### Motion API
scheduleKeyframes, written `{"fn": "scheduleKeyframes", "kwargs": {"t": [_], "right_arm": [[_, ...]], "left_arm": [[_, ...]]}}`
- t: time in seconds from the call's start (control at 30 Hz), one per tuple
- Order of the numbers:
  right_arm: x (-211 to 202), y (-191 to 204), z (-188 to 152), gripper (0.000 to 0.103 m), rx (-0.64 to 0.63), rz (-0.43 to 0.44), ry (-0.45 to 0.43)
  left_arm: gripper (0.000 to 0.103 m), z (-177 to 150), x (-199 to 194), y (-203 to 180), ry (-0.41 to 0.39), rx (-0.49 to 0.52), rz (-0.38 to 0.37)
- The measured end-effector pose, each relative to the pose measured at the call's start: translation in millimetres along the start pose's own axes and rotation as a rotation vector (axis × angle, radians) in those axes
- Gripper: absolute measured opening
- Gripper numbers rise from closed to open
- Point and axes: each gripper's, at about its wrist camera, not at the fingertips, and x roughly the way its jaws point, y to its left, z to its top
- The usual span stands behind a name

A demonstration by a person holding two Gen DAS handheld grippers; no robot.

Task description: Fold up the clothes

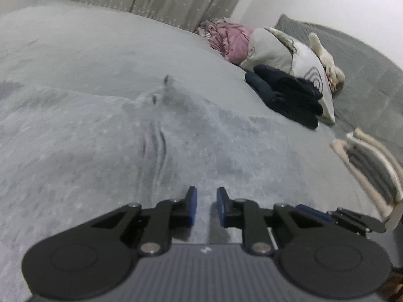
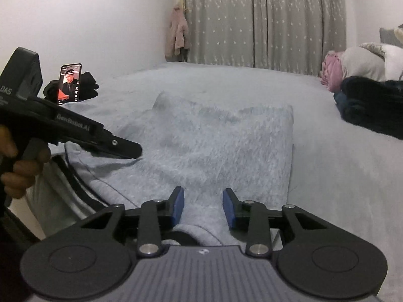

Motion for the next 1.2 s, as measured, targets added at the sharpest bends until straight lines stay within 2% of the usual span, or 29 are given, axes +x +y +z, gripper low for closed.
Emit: {"fn": "scheduleKeyframes", "kwargs": {"t": [0.1,0.17,0.23,0.27,0.33,0.37,0.4,0.5,0.53,0.6,0.73,0.8,0.93,1.0,1.1,1.2], "right_arm": [[-18,8,-2,0.032,0.016,0.014,-0.036],[-34,22,-8,0.032,0.018,0.024,-0.064],[-36,23,-7,0.032,0.009,0.031,-0.082],[-32,25,-9,0.032,-0.012,0.033,-0.063],[-22,29,-17,0.032,-0.051,0.027,0.006],[-16,29,-23,0.031,-0.059,0.019,0.017],[-15,30,-25,0.032,-0.060,0.010,0.001],[-15,30,-22,0.034,-0.042,0.000,-0.005],[-15,30,-19,0.035,-0.028,-0.003,-0.007],[-15,29,-17,0.038,-0.017,-0.001,-0.009],[-19,29,-18,0.043,0.012,0.007,-0.015],[-20,31,-19,0.044,0.015,0.002,-0.017],[-24,35,-19,0.046,0.008,-0.005,-0.017],[-26,36,-20,0.046,0.011,-0.006,-0.017],[-27,36,-21,0.047,0.008,-0.008,-0.018],[-28,38,-21,0.048,0.002,-0.011,-0.019]], "left_arm": [[0.029,1,-6,-2,-0.018,0.034,0.006],[0.028,-4,-14,-2,-0.026,0.057,0.021],[0.029,-5,-27,4,-0.046,0.029,0.035],[0.031,-5,-33,8,-0.066,0.010,0.055],[0.046,-4,-45,14,-0.115,-0.028,0.117],[0.060,-4,-55,21,-0.159,-0.070,0.172],[0.070,-3,-68,29,-0.214,-0.127,0.235],[0.079,-4,-91,43,-0.305,-0.219,0.334],[0.081,-5,-100,47,-0.340,-0.254,0.389],[0.092,-7,-114,53,-0.400,-0.317,0.489],[0.092,-16,-133,56,-0.459,-0.400,0.618],[0.097,-19,-138,54,-0.476,-0.419,0.695],[0.099,-18,-141,52,-0.485,-0.446,0.797],[0.100,-17,-139,56,-0.448,-0.484,0.811],[0.100,-20,-131,72,-0.359,-0.610,0.752],[0.099,-25,-132,79,-0.361,-0.701,0.692]]}}
